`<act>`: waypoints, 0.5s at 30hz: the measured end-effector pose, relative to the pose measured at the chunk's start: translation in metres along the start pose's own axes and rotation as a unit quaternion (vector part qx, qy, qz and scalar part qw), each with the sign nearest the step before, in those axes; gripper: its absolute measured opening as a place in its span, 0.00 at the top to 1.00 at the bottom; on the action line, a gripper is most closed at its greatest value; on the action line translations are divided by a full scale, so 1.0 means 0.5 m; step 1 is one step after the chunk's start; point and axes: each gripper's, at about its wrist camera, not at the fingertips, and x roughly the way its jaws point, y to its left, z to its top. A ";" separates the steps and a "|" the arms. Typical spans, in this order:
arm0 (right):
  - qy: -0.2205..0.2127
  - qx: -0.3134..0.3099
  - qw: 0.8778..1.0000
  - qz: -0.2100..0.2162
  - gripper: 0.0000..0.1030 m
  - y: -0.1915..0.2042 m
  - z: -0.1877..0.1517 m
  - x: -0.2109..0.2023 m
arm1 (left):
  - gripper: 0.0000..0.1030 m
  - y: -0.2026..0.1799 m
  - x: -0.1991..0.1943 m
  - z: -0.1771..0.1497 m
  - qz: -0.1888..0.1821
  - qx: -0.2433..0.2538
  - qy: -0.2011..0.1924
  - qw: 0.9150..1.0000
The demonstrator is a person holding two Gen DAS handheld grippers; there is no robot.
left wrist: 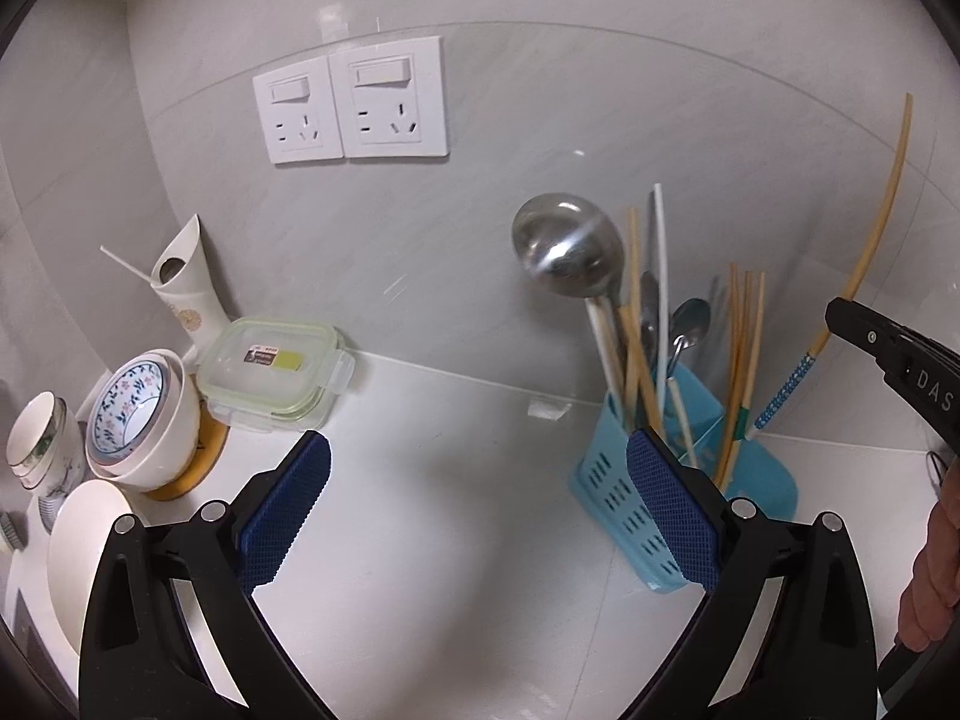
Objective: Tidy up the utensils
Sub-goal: 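Open the left tool over the caddy while the right tool lowers its chopstick in, then open the right tool to release its chopstick into the caddy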
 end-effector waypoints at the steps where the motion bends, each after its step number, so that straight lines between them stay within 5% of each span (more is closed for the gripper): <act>1: 0.001 -0.001 1.000 0.000 0.93 0.002 -0.002 0.004 | 0.06 0.005 0.003 -0.002 0.000 -0.001 0.003 1.000; 12: 0.027 -0.003 1.000 -0.001 0.92 0.023 -0.034 0.041 | 0.06 0.020 0.028 -0.017 -0.001 -0.006 0.023 1.000; 14: 0.033 0.001 0.999 -0.005 0.81 0.019 -0.036 0.041 | 0.06 0.017 0.028 -0.016 -0.002 -0.005 0.022 1.000; 15: 0.034 0.007 0.999 -0.009 0.65 0.015 -0.038 0.040 | 0.06 0.015 0.028 -0.016 -0.004 -0.004 0.022 1.000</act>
